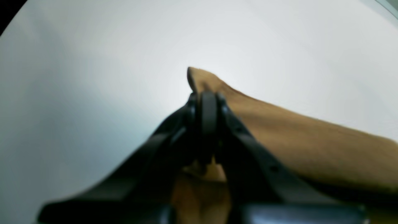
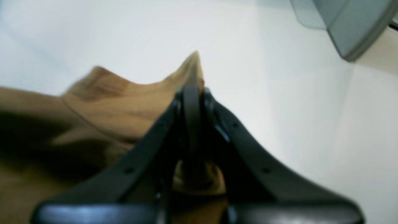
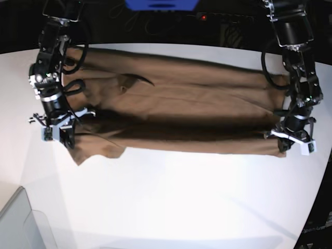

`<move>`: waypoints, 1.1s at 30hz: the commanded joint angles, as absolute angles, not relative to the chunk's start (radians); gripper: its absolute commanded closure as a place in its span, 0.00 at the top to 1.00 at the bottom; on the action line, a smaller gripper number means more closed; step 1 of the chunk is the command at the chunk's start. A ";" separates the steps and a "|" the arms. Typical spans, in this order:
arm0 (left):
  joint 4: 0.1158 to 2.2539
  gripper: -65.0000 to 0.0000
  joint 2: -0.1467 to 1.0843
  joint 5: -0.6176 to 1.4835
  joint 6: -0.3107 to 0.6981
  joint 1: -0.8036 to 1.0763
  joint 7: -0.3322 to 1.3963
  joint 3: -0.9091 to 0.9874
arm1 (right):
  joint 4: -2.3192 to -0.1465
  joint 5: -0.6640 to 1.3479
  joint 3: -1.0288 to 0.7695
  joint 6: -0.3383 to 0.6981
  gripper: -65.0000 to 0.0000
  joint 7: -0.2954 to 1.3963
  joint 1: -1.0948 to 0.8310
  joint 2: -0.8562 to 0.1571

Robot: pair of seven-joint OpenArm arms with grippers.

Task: Layout the t-shirt on the table in an organized manner, then fold the t-shirt properly
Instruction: 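Fold the hem over toward the collar edge with both grippers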

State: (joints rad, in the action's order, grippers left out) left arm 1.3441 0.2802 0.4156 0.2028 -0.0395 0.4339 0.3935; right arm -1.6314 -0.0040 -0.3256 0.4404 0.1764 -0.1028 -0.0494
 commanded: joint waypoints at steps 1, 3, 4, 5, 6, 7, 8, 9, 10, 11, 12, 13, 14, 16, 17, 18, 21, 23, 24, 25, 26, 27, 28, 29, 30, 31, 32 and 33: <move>1.385 0.00 0.295 0.433 0.205 -0.033 0.409 0.403 | -1.662 0.007 -0.332 0.446 0.00 0.151 -0.110 -0.051; 1.426 0.00 0.291 0.460 0.205 0.018 0.409 0.438 | -1.681 0.007 -0.338 0.450 0.00 0.151 -0.154 -0.050; 1.442 0.00 0.289 0.473 0.205 0.036 0.409 0.458 | -1.689 0.007 -0.337 0.452 0.00 0.148 -0.179 -0.050; 1.451 0.00 0.289 0.487 0.205 0.053 0.409 0.475 | -1.695 0.007 -0.334 0.452 0.00 0.147 -0.200 -0.050; 1.457 0.00 0.289 0.496 0.205 0.070 0.409 0.487 | -1.701 0.008 -0.332 0.452 0.00 0.143 -0.223 -0.048; 1.463 0.00 0.291 0.504 0.205 0.087 0.409 0.496 | -1.704 0.015 -0.332 0.452 0.00 0.143 -0.242 -0.045; 1.466 0.00 0.294 0.510 0.205 0.102 0.409 0.499 | -1.707 0.035 -0.335 0.452 0.00 0.143 -0.257 -0.039; 1.468 0.00 0.294 0.515 0.205 0.117 0.409 0.503 | -1.709 0.058 -0.337 0.452 0.00 0.143 -0.275 -0.038; 1.468 0.00 0.294 0.513 0.205 0.127 0.409 0.503 | -1.715 0.071 -0.337 0.452 0.00 0.143 -0.292 -0.041; 1.468 0.00 0.294 0.512 0.205 0.137 0.409 0.503 | -1.716 0.084 -0.335 0.452 0.00 0.147 -0.309 -0.042; 1.469 0.00 0.294 0.512 0.205 0.147 0.409 0.503 | -1.719 0.091 -0.335 0.452 0.00 0.147 -0.326 -0.042; 1.469 0.00 0.294 0.512 0.205 0.157 0.409 0.503 | -1.721 0.094 -0.335 0.452 0.00 0.145 -0.343 -0.042; 1.469 0.00 0.294 0.512 0.205 0.163 0.409 0.503 | -1.721 0.093 -0.335 0.452 0.00 0.143 -0.360 -0.041; 1.469 0.00 0.294 0.512 0.205 0.179 0.409 0.503 | -1.721 0.093 -0.335 0.452 0.00 0.143 -0.387 -0.038; 1.469 0.00 0.292 0.512 0.205 0.186 0.409 0.503 | -1.721 0.093 -0.335 0.452 0.00 0.143 -0.400 -0.036; 1.469 0.00 0.292 0.512 0.205 0.197 0.409 0.503 | -1.716 0.093 -0.335 0.452 0.00 0.143 -0.410 -0.036; 1.460 0.00 0.294 0.512 0.205 0.214 0.409 0.503 | -1.705 0.093 -0.335 0.452 0.00 0.143 -0.418 -0.036; 1.455 0.00 0.294 0.507 0.205 0.214 0.409 0.503 | -1.687 0.093 -0.334 0.452 0.00 0.143 -0.417 -0.036; 1.455 0.00 0.291 0.504 0.205 0.219 0.409 0.503 | -1.681 0.093 -0.334 0.452 0.00 0.143 -0.415 -0.036; 1.455 0.00 0.289 0.504 0.205 0.223 0.409 0.503 | -1.670 0.093 -0.335 0.452 0.00 0.143 -0.412 -0.036; 1.455 0.00 0.289 0.507 0.205 0.231 0.409 0.503 | -1.661 0.093 -0.335 0.452 0.00 0.143 -0.410 -0.036; 1.455 0.01 0.289 0.510 0.205 0.236 0.409 0.499 | -1.652 0.093 -0.335 0.452 0.00 0.145 -0.410 -0.036; 1.455 0.01 0.289 0.510 0.205 0.236 0.409 0.496 | -1.649 0.093 -0.335 0.452 0.00 0.145 -0.410 -0.036; 1.454 0.01 0.288 0.504 0.205 0.236 0.409 0.495 | -1.647 0.093 -0.335 0.452 0.00 0.145 -0.410 -0.036; 1.448 0.01 0.288 0.504 0.206 0.236 0.410 0.493 | -1.646 0.093 -0.335 0.452 0.00 0.145 -0.410 -0.036; 1.437 0.01 0.288 0.504 0.208 0.237 0.410 0.493 | -1.646 0.093 -0.335 0.452 0.00 0.148 -0.410 -0.036; 1.423 0.01 0.288 0.506 0.220 0.237 0.410 0.493 | -1.644 0.093 -0.334 0.452 0.00 0.150 -0.410 -0.036; 1.411 0.01 0.288 0.506 0.240 0.237 0.410 0.493 | -1.643 0.091 -0.332 0.452 0.00 0.150 -0.410 -0.036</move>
State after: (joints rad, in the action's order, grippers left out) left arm 1.3960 0.2714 0.4988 0.2363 0.2401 0.4313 0.4881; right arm -1.6283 0.0830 -0.3305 0.4557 0.1722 -0.4133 -0.0303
